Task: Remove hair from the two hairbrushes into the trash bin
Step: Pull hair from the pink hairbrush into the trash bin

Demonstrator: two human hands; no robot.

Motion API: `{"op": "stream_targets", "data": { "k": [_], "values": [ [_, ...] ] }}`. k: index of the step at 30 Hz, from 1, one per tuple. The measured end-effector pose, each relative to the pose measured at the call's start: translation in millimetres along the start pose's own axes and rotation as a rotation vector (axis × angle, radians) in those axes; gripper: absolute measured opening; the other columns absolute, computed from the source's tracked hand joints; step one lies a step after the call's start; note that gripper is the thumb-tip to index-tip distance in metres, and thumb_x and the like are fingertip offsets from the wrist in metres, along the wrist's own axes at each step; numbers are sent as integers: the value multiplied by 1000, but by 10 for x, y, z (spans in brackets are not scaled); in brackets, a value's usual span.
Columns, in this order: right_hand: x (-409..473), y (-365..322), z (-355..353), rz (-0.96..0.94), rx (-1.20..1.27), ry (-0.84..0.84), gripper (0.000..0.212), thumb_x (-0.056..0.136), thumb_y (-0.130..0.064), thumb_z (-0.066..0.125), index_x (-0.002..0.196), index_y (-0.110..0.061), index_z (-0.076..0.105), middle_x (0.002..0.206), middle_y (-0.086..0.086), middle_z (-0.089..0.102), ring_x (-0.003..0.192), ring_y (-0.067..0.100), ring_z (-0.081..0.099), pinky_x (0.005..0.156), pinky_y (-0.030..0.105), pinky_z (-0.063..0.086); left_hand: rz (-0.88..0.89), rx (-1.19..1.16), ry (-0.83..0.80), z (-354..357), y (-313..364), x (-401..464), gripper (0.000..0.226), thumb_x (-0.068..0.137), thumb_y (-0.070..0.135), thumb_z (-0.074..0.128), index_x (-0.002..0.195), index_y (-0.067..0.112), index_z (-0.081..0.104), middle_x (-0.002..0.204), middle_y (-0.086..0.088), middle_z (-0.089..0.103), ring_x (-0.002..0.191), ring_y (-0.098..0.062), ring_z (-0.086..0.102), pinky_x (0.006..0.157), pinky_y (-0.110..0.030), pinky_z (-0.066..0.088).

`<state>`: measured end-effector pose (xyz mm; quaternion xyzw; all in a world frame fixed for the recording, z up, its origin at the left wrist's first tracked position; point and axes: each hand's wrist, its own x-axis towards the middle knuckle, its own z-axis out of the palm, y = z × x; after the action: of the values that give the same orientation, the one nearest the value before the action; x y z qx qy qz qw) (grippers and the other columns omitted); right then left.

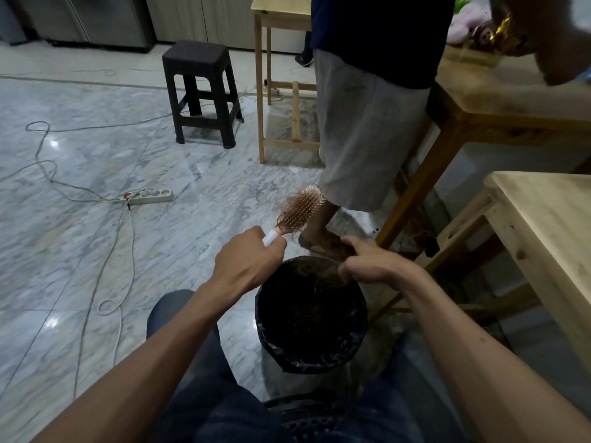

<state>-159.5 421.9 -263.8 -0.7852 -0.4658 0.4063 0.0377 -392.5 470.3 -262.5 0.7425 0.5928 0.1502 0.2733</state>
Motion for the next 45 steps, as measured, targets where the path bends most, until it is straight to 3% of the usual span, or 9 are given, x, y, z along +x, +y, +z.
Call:
{"op": "stream_targets", "data": {
  "k": [5, 10, 17, 20, 26, 30, 33, 40, 45],
  "values": [
    [-43, -118, 17, -281, 356, 96, 81, 86, -38, 78, 157, -27, 40, 156, -3, 43, 134, 16, 49, 90, 30, 50, 56, 2, -39, -1, 72, -51, 18, 88, 30, 48, 86, 13, 53, 69, -4, 55, 57, -21, 46, 52, -31, 29],
    [66, -80, 266, -335, 488, 285, 12, 94, -28, 75, 100, -21, 82, 86, -8, 79, 88, 11, 73, 87, 30, 57, 93, -31, -43, -58, 94, -30, 16, 91, 27, 53, 86, 12, 55, 72, -7, 59, 61, -27, 52, 55, -34, 34],
    [28, 85, 321, -156, 87, 352, 13, 94, -30, 74, 98, -24, 85, 91, -8, 79, 80, 9, 65, 72, 32, 52, -4, -57, 83, -109, 26, -13, 15, 88, 26, 53, 87, 13, 59, 75, -9, 64, 70, -32, 60, 56, -34, 38],
    [49, 134, 295, -141, 18, 323, 15, 95, -29, 73, 106, -26, 83, 107, -7, 78, 98, 11, 68, 84, 31, 55, 26, -35, 66, -65, 18, -46, 15, 90, 27, 52, 86, 14, 57, 74, -8, 63, 66, -29, 58, 54, -33, 36],
    [-6, -11, 160, -332, 461, -4, 92, 72, -26, 80, 155, -22, 41, 159, 8, 45, 143, 22, 45, 112, 44, 44, 108, 64, 24, 75, 15, -128, 13, 92, 30, 53, 90, 17, 55, 72, -5, 59, 59, -23, 50, 51, -30, 29],
    [-10, -56, 272, -439, 522, 36, 25, 92, -45, 73, 105, -24, 77, 98, -6, 80, 92, 8, 72, 94, 34, 51, 102, 0, 20, 94, 62, -123, 14, 93, 29, 53, 89, 16, 55, 70, -4, 57, 58, -21, 48, 51, -31, 28],
    [-11, -4, 346, -484, 433, 212, 37, 107, -36, 52, 78, -19, 69, 59, -9, 62, 65, 11, 59, 76, 33, 48, 8, -133, 7, 24, 19, -60, 18, 91, 30, 55, 85, 13, 59, 71, -3, 59, 60, -23, 50, 55, -31, 33],
    [-99, -93, 337, -553, 248, 222, 42, 109, -37, 46, 70, -22, 56, 55, -11, 53, 47, -2, 45, 51, 13, 36, -218, -433, 4, 47, -57, 43, 21, 81, 24, 57, 68, 9, 51, 62, -9, 49, 56, -23, 43, 58, -38, 33],
    [-99, 27, 274, -515, 220, 186, 42, 109, -32, 47, 69, -21, 57, 57, -10, 55, 51, 1, 47, 57, 21, 39, -351, -624, 106, -93, -212, 242, 24, 81, 18, 58, 84, -5, 65, 59, -11, 50, 46, -22, 42, 50, -33, 33]
  ]
}}
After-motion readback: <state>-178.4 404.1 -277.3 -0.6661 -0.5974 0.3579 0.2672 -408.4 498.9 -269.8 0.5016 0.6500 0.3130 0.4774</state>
